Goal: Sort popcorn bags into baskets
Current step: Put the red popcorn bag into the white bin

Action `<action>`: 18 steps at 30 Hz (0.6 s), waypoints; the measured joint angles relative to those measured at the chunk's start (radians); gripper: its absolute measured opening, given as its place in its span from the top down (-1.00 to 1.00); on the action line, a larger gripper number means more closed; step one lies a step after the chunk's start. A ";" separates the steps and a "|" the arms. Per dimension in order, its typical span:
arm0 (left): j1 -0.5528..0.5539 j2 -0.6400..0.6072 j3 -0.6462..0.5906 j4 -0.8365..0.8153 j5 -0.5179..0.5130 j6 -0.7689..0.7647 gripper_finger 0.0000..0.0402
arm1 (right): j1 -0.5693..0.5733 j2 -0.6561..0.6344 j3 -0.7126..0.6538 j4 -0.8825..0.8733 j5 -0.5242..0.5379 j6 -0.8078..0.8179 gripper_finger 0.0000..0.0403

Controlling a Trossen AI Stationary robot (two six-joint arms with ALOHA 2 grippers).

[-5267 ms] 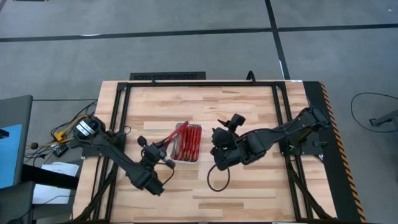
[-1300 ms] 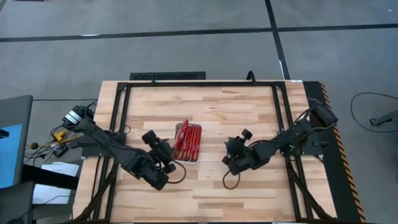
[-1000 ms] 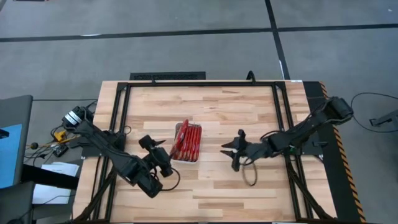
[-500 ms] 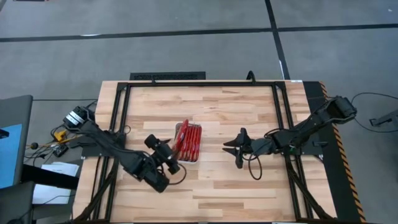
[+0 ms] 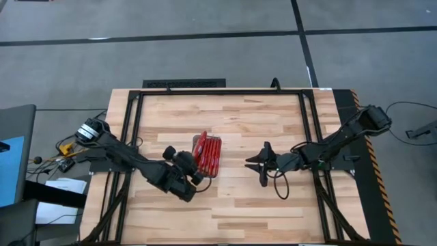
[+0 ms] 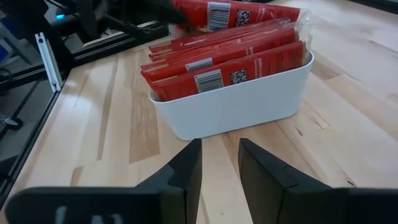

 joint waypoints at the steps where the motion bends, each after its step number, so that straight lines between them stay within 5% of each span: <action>1: 0.006 0.007 0.000 0.011 0.003 0.000 0.56 | 0.000 0.000 0.000 0.000 0.001 0.000 0.38; 5: 0.023 0.011 0.000 0.031 0.009 -0.017 0.94 | 0.000 0.000 0.000 -0.004 0.002 -0.003 0.39; 18: 0.064 -0.007 0.010 0.167 0.018 -0.117 0.95 | 0.000 0.000 0.000 -0.031 0.002 -0.003 0.39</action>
